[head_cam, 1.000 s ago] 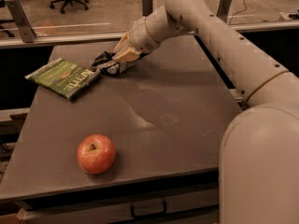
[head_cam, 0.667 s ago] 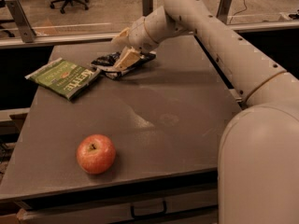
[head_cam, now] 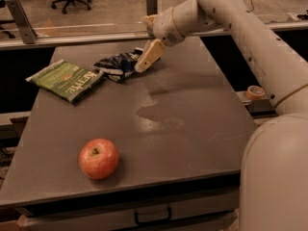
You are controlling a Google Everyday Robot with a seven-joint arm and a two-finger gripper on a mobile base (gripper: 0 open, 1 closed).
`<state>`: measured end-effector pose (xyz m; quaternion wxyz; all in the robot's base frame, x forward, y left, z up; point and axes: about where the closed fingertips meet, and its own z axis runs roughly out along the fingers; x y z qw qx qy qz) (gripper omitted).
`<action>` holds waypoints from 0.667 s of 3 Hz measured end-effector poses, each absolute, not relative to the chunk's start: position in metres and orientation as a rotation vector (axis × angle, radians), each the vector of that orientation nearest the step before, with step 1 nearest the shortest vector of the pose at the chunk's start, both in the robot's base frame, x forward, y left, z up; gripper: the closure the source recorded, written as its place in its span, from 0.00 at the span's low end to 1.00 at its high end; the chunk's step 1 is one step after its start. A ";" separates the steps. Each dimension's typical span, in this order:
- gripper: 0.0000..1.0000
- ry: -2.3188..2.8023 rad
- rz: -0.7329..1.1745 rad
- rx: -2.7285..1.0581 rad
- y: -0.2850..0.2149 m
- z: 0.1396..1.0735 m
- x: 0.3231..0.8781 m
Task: Move blue chip bag near green jalapeno chip bag
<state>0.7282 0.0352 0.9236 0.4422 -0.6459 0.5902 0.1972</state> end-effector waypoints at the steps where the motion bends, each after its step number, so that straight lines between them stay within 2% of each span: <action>1: 0.00 1.547 0.475 -1.428 -0.041 0.970 0.729; 2: 0.00 1.601 0.382 -1.275 -0.114 1.023 0.715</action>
Offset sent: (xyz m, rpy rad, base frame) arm -0.0395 -0.2536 0.1773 0.1524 -0.0792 -0.4959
